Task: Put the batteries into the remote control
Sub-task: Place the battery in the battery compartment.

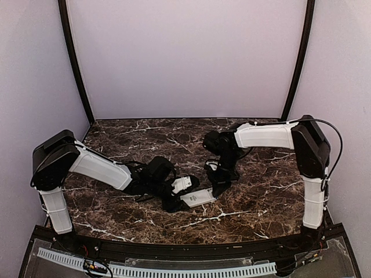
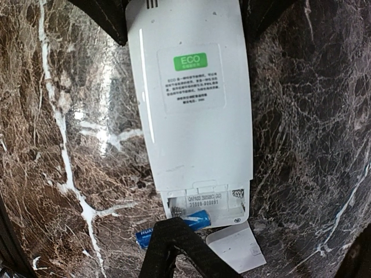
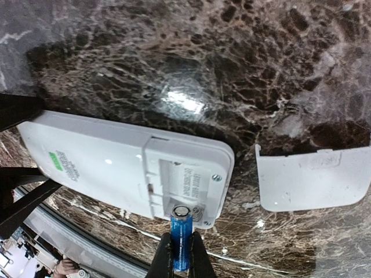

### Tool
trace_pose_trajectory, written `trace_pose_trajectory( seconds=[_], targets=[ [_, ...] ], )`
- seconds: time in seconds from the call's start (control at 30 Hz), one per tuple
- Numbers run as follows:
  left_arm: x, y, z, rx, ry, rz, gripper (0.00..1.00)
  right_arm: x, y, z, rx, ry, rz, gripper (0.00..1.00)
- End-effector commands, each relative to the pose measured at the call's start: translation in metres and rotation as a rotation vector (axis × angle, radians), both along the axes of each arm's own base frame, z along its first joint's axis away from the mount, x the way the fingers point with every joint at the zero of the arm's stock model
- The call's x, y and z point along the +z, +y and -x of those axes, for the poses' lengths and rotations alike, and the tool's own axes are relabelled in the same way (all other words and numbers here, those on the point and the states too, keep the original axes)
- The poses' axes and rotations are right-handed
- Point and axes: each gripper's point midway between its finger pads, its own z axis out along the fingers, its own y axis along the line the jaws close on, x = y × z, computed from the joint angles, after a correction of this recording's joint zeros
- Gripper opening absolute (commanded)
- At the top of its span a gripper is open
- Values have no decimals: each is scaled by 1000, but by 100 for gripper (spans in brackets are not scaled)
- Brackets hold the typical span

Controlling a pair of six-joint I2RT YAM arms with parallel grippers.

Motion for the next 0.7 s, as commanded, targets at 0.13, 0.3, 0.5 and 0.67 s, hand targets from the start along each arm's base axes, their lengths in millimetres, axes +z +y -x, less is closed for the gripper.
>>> trace_pose_trajectory(
  seconds=[0.13, 0.3, 0.5, 0.67],
  targets=[
    [-21, 14, 14, -12, 68, -84, 65, -9, 4, -3, 33, 45, 24, 0],
    [-21, 14, 14, -12, 67, -83, 65, -21, 4, -4, 32, 53, 40, 0],
    [-20, 12, 13, -18, 67, -77, 64, -25, 11, -14, 11, 25, 32, 0],
    [-19, 7, 14, -31, 74, -58, 64, -25, 19, -28, -31, -39, -1, 0]
  ],
)
